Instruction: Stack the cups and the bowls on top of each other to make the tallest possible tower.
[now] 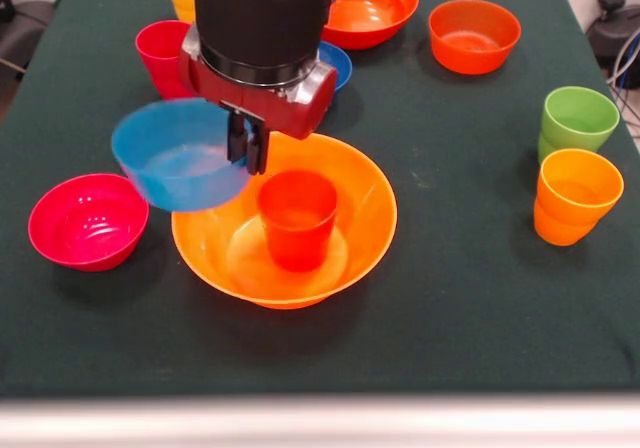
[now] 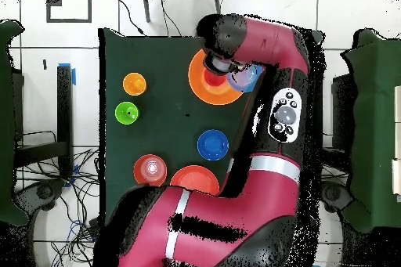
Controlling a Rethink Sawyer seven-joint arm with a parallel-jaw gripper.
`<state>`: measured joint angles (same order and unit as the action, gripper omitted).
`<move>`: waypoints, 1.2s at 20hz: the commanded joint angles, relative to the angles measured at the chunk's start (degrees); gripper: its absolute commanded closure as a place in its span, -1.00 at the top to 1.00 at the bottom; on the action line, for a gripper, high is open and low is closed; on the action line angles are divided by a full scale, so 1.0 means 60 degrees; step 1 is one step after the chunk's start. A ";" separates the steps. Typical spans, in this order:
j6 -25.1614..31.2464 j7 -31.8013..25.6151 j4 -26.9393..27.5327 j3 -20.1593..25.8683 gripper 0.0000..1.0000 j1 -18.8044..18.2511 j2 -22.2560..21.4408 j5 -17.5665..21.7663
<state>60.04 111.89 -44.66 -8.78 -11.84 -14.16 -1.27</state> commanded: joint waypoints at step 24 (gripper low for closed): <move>0.0258 0.0797 -0.0781 0.0200 -1.00 0.0358 -0.0432 0.0170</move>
<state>59.42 111.89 -44.71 -9.92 -11.61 -16.51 -1.26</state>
